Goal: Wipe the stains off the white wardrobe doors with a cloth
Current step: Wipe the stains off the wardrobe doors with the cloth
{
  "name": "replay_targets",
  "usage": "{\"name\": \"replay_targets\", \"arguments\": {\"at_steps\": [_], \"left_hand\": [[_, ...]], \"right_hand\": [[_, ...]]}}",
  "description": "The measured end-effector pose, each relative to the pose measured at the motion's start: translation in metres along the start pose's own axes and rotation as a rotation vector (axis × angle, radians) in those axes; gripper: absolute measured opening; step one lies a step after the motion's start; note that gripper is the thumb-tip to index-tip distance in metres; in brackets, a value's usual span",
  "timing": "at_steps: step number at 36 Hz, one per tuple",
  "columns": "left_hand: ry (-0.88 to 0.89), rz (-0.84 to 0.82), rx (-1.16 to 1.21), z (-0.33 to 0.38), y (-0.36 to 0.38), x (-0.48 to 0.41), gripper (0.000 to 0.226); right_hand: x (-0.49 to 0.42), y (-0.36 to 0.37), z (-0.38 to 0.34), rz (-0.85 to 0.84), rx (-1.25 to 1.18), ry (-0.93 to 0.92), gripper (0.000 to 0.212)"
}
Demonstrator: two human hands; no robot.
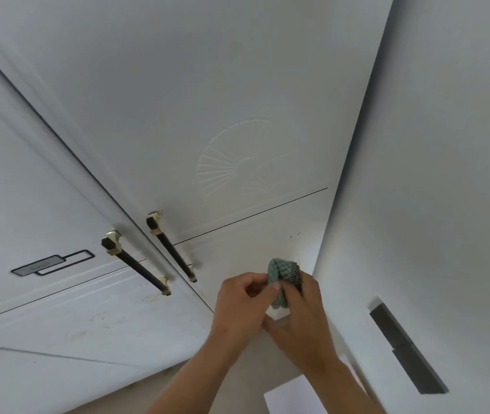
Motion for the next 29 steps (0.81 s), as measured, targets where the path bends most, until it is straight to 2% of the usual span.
{"name": "replay_targets", "arguments": {"at_steps": [2, 3, 5, 8, 11, 14, 15, 19, 24, 27, 29], "left_hand": [[0.082, -0.036, -0.107, -0.001, -0.002, -0.003, 0.014], [0.140, 0.001, -0.176, -0.001, -0.009, -0.003, 0.016], [0.261, 0.192, -0.224, -0.006, -0.034, -0.008, 0.019], [0.376, 0.578, -0.160, -0.019, -0.086, -0.007, 0.029], [0.397, 0.794, -0.137, -0.040, -0.119, -0.017, 0.013], [0.493, 0.800, -0.091, -0.059, -0.114, -0.034, 0.027], [0.501, 0.775, -0.043, -0.060, -0.111, -0.039, 0.024], [0.574, 0.757, 0.045, -0.069, -0.107, -0.060, 0.014], [0.690, 0.750, 0.060, -0.075, -0.116, -0.066, 0.023], [0.775, 0.705, 0.056, -0.072, -0.117, -0.067, 0.015], [0.822, 0.683, 0.065, -0.069, -0.118, -0.065, 0.018]], "right_hand": [[-0.003, -0.004, 0.012, 0.102, -0.058, 0.043, 0.047], [-0.004, -0.007, 0.017, 0.125, -0.032, 0.048, 0.045], [-0.009, -0.006, 0.035, 0.137, 0.024, 0.064, 0.044], [-0.014, -0.006, 0.078, 0.231, 0.011, 0.171, 0.038], [-0.018, -0.009, 0.122, 0.354, 0.000, 0.279, 0.023], [-0.021, -0.001, 0.158, 0.456, -0.060, 0.343, 0.017], [-0.025, 0.002, 0.165, 0.475, -0.077, 0.348, 0.016], [-0.038, 0.015, 0.182, 0.522, -0.051, 0.231, 0.021], [-0.043, 0.026, 0.195, 0.596, -0.010, 0.097, 0.022], [-0.045, 0.030, 0.202, 0.617, -0.006, 0.046, 0.023], [-0.044, 0.035, 0.198, 0.631, -0.028, 0.002, 0.023]]}}
Point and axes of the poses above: each hand's wrist, its own x-axis away from the middle knuckle, its own y-axis out of the palm, z = x × y, the point moved 7 cm from there along -x, towards the middle knuckle, and after that the axes turned 8 degrees about -y, right-handed, at the moved point
